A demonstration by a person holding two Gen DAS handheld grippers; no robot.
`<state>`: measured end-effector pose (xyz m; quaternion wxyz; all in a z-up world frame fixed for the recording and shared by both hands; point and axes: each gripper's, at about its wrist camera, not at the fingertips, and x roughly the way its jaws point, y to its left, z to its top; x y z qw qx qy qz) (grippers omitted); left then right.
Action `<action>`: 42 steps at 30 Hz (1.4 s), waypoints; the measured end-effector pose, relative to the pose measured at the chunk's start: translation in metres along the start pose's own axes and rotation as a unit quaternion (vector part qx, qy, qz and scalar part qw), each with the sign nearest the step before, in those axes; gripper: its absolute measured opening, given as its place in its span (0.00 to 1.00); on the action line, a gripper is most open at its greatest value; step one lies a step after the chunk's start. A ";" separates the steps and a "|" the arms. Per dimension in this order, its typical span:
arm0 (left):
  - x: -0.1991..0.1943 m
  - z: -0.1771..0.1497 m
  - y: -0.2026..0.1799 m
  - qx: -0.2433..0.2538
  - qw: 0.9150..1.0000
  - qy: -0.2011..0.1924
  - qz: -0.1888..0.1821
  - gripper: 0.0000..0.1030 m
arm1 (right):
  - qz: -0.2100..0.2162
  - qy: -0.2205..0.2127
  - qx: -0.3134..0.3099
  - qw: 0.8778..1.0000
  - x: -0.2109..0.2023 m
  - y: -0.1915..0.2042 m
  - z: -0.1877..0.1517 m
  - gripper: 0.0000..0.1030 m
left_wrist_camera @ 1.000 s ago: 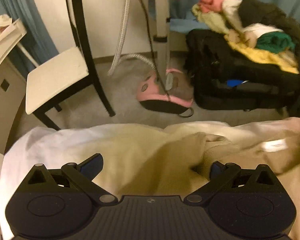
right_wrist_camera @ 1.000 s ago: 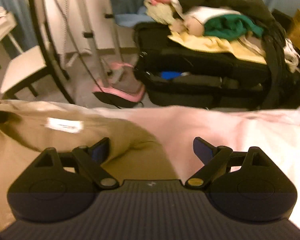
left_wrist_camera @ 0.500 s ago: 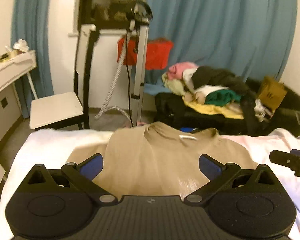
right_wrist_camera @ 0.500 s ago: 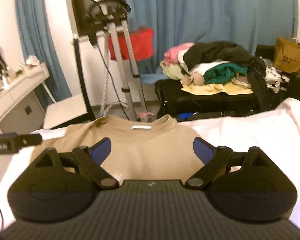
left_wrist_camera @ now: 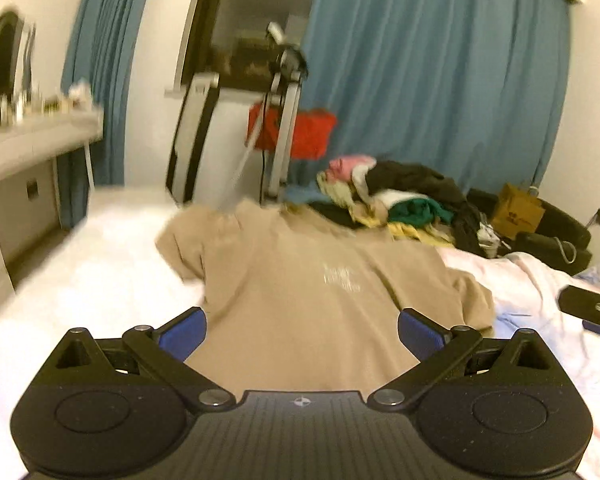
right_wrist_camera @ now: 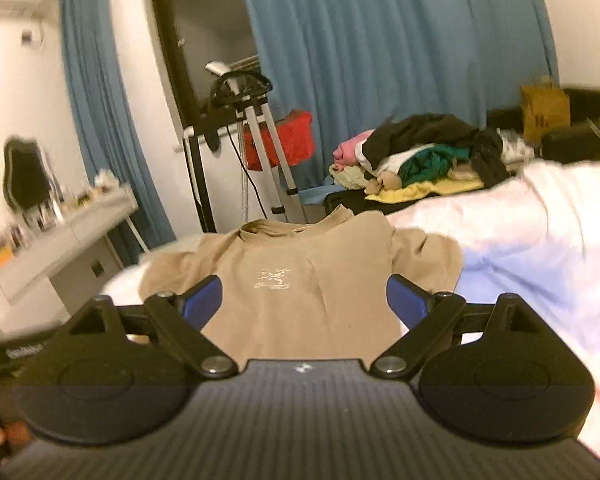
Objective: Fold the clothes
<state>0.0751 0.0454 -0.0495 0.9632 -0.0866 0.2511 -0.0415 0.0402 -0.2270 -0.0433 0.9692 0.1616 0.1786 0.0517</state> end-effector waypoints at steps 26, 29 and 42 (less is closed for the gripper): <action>0.272 0.089 0.214 -0.269 0.960 0.065 0.048 0.09 | -0.024 0.086 0.063 0.994 0.150 -0.062 -0.051 0.88; 0.291 0.130 0.204 -0.154 0.979 0.096 0.090 0.06 | -0.027 0.085 0.062 0.994 0.159 -0.060 -0.052 0.88; 0.278 0.174 0.189 -0.037 0.994 0.012 0.101 0.06 | -0.051 0.101 0.093 0.989 0.175 -0.075 -0.060 0.88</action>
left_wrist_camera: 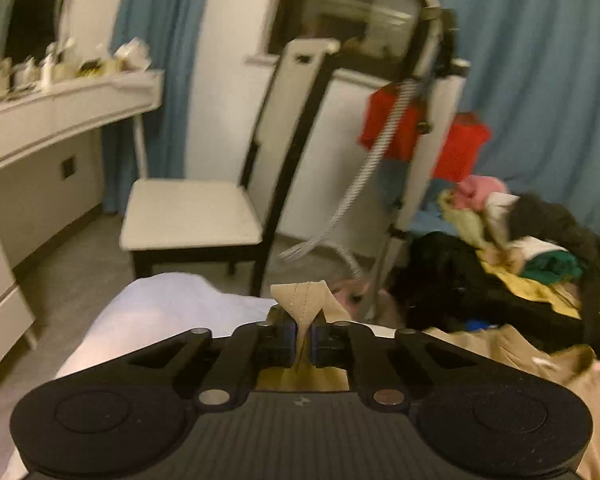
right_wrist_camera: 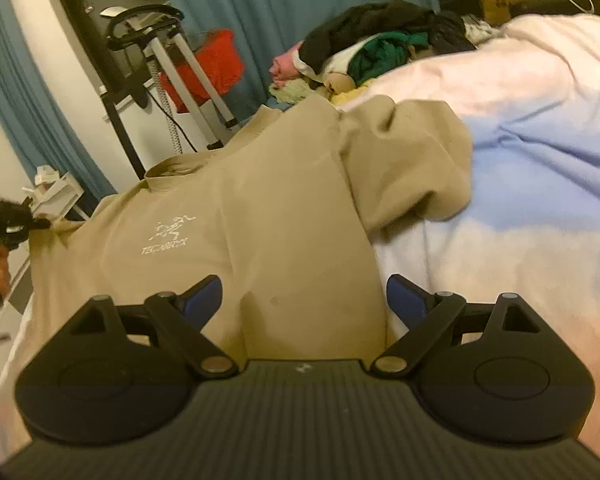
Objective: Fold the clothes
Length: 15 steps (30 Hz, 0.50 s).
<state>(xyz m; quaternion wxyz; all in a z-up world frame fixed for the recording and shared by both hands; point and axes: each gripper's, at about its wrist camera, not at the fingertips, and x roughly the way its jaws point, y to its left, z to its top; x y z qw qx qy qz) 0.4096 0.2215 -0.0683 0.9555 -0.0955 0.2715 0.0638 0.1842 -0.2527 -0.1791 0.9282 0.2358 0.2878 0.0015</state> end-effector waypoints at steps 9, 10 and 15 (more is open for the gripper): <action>-0.053 -0.091 -0.150 0.317 0.937 0.016 -0.146 0.07 | 0.004 -0.006 -0.026 1.000 -0.005 0.012 -0.004 0.88; -0.051 -0.106 -0.162 0.337 0.928 0.040 -0.154 0.07 | 0.005 -0.005 -0.027 1.000 -0.004 0.013 -0.005 0.88; -0.062 -0.142 -0.179 0.350 0.923 0.056 -0.151 0.16 | 0.011 0.004 -0.012 1.000 -0.004 0.008 -0.008 0.88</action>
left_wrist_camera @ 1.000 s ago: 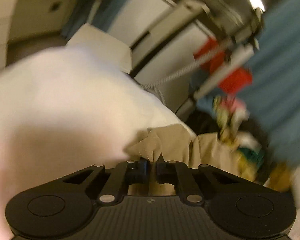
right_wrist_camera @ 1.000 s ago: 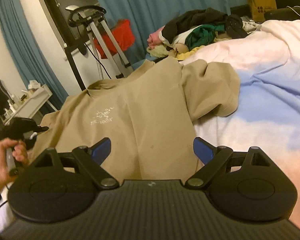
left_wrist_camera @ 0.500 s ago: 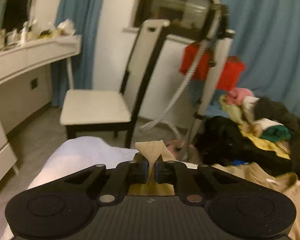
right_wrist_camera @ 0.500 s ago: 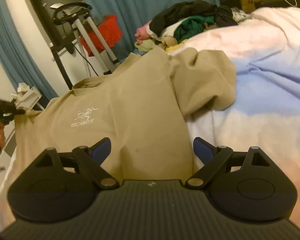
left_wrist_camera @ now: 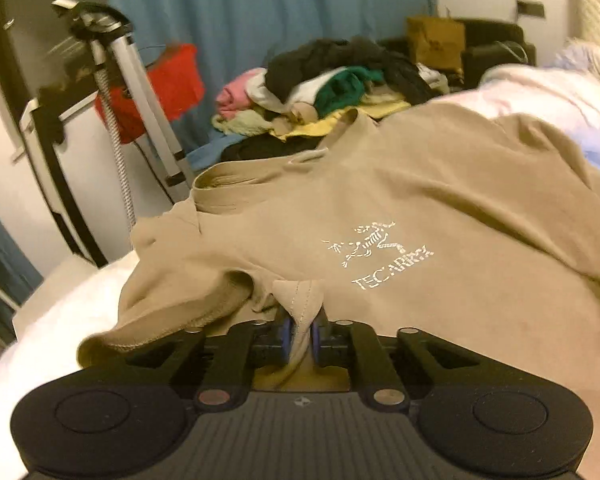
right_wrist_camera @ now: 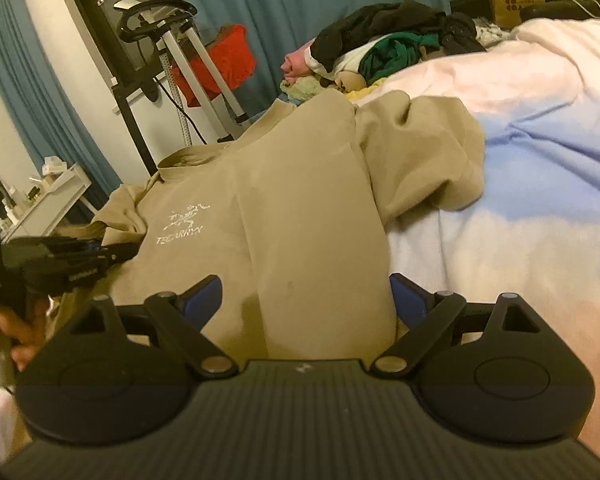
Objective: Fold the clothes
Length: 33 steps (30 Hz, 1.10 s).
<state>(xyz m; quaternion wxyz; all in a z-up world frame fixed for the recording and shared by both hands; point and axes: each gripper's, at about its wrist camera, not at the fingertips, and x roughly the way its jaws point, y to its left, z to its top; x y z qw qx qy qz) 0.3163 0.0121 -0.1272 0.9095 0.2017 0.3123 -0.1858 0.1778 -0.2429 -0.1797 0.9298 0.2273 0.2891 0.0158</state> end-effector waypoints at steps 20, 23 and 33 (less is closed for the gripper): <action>0.022 0.027 0.033 0.152 0.976 0.044 0.152 0.38 | 0.008 0.008 0.017 1.000 0.005 -0.003 -0.004 0.88; 0.020 0.042 0.068 0.034 0.983 0.035 0.176 0.02 | 0.006 0.009 0.017 1.000 0.005 -0.003 -0.005 0.88; -0.026 0.002 0.281 -0.418 0.834 0.030 0.358 0.14 | 0.005 0.011 0.017 1.000 0.008 -0.004 -0.006 0.89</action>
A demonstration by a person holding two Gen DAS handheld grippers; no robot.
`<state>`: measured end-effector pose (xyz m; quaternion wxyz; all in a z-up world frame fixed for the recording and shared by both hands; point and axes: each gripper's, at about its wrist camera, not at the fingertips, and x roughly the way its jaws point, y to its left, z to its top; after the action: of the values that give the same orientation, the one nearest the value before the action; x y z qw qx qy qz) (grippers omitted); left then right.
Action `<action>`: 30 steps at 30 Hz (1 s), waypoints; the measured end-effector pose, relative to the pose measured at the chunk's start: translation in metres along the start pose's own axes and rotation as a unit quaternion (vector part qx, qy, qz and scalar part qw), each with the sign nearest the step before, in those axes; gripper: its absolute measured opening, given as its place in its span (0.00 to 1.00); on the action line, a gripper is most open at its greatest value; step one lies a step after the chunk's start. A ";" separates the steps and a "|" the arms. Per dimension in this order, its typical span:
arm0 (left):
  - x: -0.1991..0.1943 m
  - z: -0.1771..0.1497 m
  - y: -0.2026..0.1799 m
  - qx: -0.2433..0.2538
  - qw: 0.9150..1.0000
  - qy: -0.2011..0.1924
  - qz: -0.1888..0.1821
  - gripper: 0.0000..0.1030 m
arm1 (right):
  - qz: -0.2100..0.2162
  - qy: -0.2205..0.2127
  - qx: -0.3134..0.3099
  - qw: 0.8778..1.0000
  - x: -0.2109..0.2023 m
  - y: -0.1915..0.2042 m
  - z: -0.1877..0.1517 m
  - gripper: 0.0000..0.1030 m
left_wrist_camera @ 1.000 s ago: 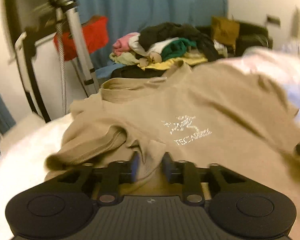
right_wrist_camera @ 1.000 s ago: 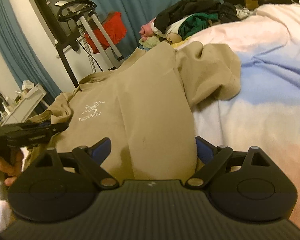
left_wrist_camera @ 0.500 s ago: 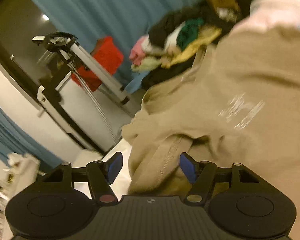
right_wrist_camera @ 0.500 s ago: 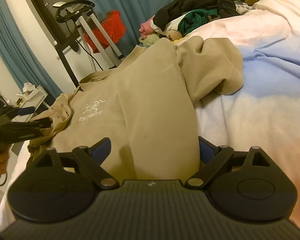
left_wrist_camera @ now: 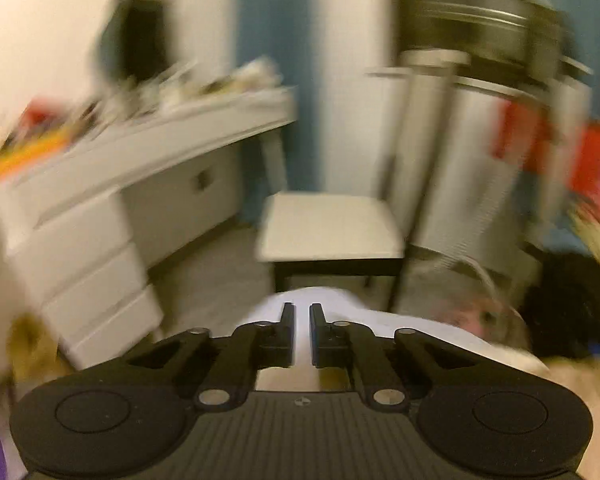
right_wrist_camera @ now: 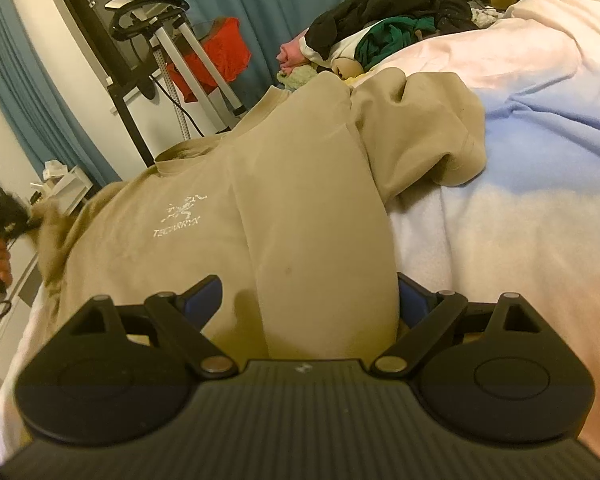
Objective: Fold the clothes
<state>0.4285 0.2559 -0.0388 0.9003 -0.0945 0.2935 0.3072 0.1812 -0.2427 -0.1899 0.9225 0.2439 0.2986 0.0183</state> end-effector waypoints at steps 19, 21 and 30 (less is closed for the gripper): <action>-0.064 -0.097 0.028 0.154 0.955 0.019 -0.254 0.45 | -0.004 0.003 -0.008 1.000 0.000 0.002 -0.004 0.89; -0.064 -0.107 0.007 0.212 0.948 0.003 -0.238 0.52 | -0.005 0.004 -0.009 1.000 0.000 0.003 -0.005 0.89; -0.045 -0.125 -0.017 0.337 0.907 -0.006 -0.252 0.29 | -0.008 0.010 -0.012 1.000 0.006 0.002 -0.007 0.90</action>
<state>0.3510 0.1766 -0.1142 0.9277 0.1459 0.3404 -0.0469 0.1829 -0.2368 -0.1970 0.9224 0.2306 0.3094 0.0172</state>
